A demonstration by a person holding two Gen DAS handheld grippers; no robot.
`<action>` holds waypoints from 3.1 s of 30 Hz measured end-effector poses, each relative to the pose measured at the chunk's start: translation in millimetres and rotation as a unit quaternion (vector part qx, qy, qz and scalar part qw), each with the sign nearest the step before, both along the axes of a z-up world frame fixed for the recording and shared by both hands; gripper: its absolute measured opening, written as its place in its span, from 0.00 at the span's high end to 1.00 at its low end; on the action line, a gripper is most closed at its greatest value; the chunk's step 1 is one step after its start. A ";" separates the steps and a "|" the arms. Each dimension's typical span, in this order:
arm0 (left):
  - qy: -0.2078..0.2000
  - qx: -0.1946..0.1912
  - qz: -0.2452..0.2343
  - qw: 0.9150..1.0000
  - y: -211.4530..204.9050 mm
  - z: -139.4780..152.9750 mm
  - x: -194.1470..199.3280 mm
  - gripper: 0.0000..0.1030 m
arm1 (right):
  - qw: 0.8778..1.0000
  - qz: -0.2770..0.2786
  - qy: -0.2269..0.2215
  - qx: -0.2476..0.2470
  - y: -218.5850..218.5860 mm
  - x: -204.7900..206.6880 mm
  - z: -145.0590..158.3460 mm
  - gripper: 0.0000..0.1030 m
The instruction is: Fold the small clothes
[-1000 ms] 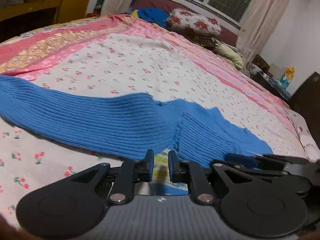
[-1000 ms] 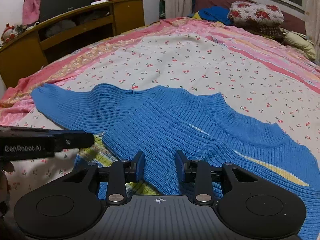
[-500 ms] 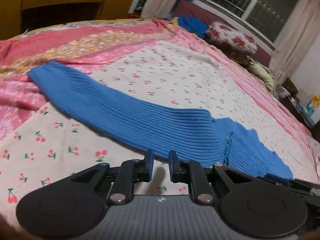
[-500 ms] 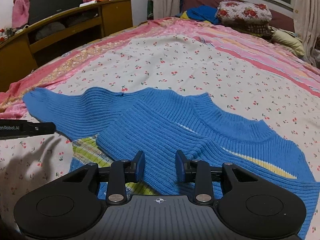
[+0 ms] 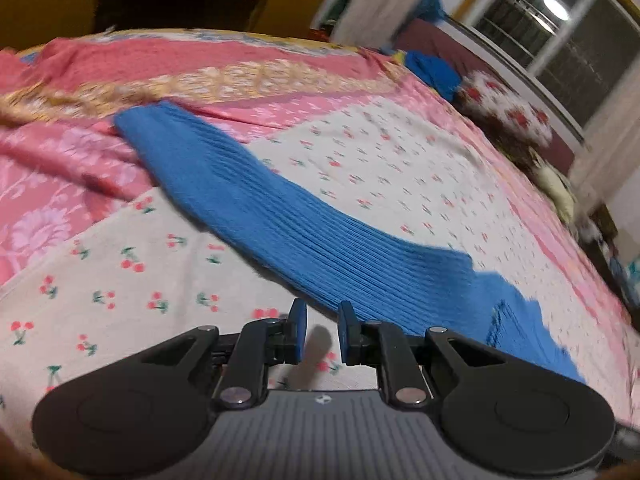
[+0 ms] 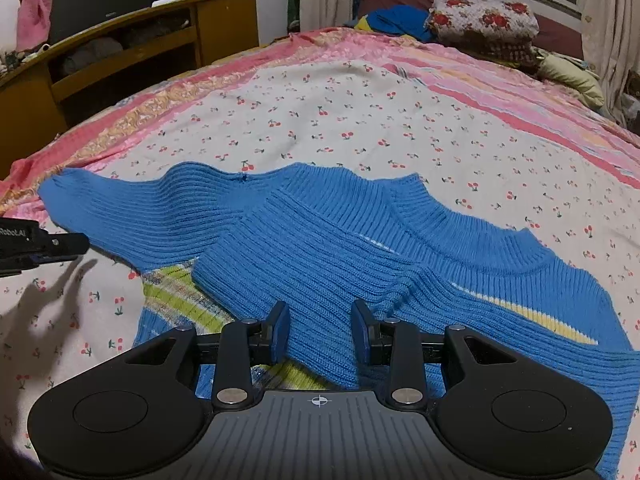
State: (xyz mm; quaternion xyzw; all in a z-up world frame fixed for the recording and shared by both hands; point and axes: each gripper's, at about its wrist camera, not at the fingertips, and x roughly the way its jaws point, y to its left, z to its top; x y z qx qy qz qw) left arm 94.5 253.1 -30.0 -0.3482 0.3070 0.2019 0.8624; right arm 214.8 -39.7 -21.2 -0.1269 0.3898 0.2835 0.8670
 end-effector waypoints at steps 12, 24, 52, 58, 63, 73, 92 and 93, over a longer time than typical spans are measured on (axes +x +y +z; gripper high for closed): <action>-0.053 -0.069 0.136 0.987 61.7 -7.8 -19.1 0.77 | 1.000 -0.007 0.005 0.014 -4.5 -1.1 0.6 0.67; -0.071 -0.118 0.200 0.970 116.7 -33.4 -6.3 0.72 | 1.000 -0.013 0.008 0.021 2.1 -2.6 4.1 0.67; -0.127 -0.046 0.042 0.990 54.1 10.2 40.5 0.87 | 0.998 -0.027 0.008 0.052 -2.7 -1.4 14.8 0.67; -0.127 -0.022 -0.124 0.984 -34.7 26.2 73.0 0.87 | 0.996 -0.059 0.013 0.073 -30.4 2.8 17.1 0.67; -0.096 0.001 -0.232 0.968 -109.1 16.4 88.3 0.87 | 0.991 -0.097 0.030 0.091 -61.8 8.5 16.5 0.67; -0.061 0.012 -0.287 0.956 -126.1 7.0 86.7 0.86 | 0.982 -0.106 0.078 0.135 -67.0 19.1 15.3 0.56; -0.066 0.033 -0.329 0.941 -133.7 1.7 77.7 0.82 | 0.973 -0.130 0.151 0.115 -8.0 59.3 5.6 0.84; -0.068 0.029 -0.330 0.941 -133.2 2.3 77.4 0.81 | 0.972 -0.131 0.153 0.120 -11.8 59.7 6.0 0.90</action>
